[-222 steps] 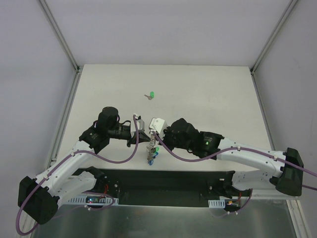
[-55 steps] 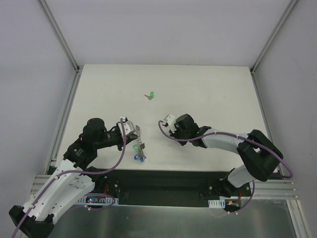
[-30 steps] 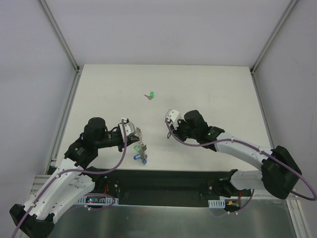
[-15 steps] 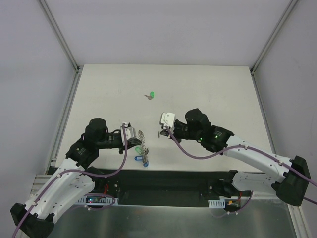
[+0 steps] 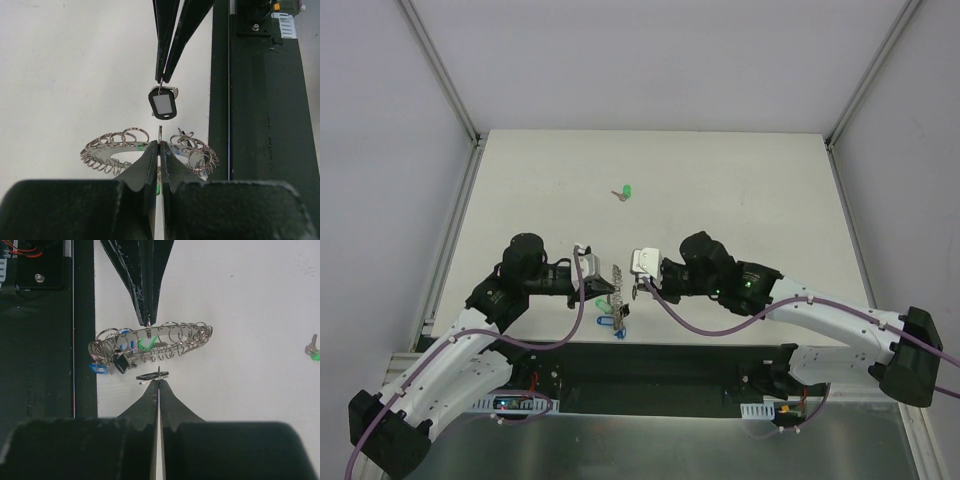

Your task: Put the keys on the keyring

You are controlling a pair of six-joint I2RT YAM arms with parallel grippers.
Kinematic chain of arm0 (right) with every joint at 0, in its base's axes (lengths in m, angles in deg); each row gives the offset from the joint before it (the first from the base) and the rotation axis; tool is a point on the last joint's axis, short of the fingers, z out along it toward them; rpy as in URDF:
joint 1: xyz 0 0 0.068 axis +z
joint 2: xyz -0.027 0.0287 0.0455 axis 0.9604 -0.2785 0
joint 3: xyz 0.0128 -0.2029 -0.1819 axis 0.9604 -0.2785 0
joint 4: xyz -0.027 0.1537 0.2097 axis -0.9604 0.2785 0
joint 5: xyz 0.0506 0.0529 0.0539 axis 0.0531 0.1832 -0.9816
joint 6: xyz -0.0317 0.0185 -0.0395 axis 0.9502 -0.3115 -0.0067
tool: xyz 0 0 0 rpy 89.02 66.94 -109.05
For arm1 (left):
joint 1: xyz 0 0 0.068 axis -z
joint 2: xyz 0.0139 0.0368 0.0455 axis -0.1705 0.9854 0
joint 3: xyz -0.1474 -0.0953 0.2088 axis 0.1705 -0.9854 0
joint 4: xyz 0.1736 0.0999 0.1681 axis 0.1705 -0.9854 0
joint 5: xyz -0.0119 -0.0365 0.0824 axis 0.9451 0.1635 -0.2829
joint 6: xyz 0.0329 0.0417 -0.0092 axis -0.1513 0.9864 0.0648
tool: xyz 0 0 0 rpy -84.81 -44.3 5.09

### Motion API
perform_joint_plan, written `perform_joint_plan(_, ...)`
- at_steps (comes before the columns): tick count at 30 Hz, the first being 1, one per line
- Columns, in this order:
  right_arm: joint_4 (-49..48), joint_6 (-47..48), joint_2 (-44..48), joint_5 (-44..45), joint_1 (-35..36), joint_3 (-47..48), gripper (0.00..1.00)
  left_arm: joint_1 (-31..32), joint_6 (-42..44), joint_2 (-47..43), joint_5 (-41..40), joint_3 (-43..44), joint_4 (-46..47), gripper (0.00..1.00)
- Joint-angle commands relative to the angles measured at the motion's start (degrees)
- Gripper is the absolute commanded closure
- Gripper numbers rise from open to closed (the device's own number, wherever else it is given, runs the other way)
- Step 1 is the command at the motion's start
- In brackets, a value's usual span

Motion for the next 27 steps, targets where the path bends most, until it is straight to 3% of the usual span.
perform_joint_plan(1,-1.2,0.6,-1.4,1.0,0.8,2.8,0.99,-0.7,-1.1,0.2,4.5,0.1,6.8,1.0)
perform_joint_plan(27,-4.0,-0.7,-3.5,-0.1,2.5,4.0,0.99,-0.8,-4.3,-0.3,4.4,-0.9,11.2,1.0)
